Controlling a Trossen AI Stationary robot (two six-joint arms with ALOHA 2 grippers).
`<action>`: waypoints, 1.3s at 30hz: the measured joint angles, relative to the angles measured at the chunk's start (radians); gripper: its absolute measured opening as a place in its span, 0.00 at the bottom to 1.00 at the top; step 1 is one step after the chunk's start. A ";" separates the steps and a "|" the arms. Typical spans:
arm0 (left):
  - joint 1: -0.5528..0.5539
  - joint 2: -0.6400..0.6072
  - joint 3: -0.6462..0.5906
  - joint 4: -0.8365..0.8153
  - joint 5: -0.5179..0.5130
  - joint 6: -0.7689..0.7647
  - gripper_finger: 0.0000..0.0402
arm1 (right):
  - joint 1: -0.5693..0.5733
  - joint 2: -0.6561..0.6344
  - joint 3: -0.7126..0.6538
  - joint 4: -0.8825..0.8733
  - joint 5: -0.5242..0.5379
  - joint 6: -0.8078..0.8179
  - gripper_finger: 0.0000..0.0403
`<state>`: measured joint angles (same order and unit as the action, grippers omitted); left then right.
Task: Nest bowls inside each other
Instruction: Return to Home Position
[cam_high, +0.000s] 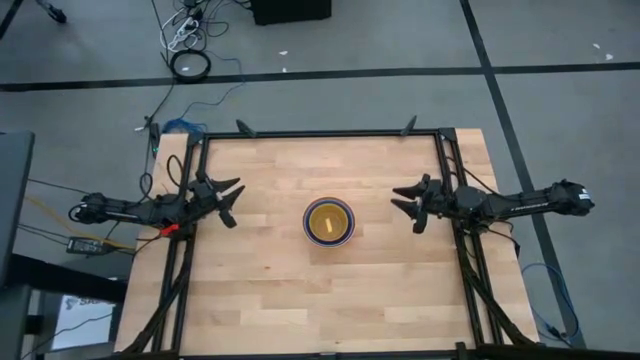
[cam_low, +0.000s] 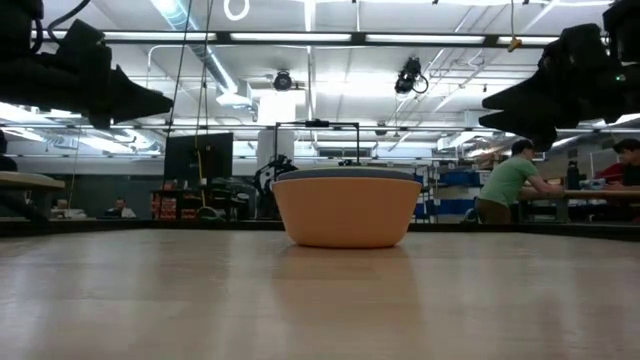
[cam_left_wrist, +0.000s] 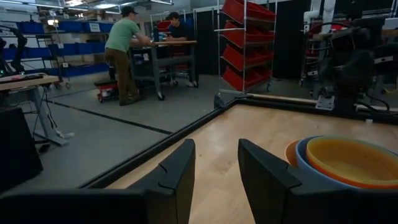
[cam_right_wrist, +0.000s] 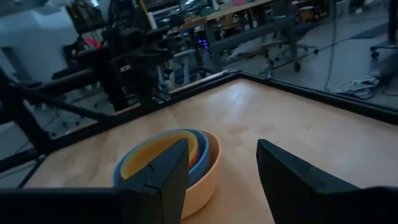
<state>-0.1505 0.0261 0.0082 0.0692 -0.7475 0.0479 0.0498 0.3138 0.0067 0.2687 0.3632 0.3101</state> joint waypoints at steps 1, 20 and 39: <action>0.000 0.000 0.000 0.000 0.000 0.000 0.33 | 0.000 0.000 0.000 0.000 0.010 0.001 0.44; 0.000 0.000 0.000 0.000 0.000 0.000 0.33 | 0.000 0.000 0.000 0.023 0.035 0.001 0.44; 0.000 0.000 0.000 0.000 0.000 0.000 0.33 | 0.001 0.000 0.000 -0.046 0.000 -0.241 0.44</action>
<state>-0.1506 0.0261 0.0082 0.0692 -0.7479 0.0479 0.0509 0.3140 0.0067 0.2225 0.3630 0.0686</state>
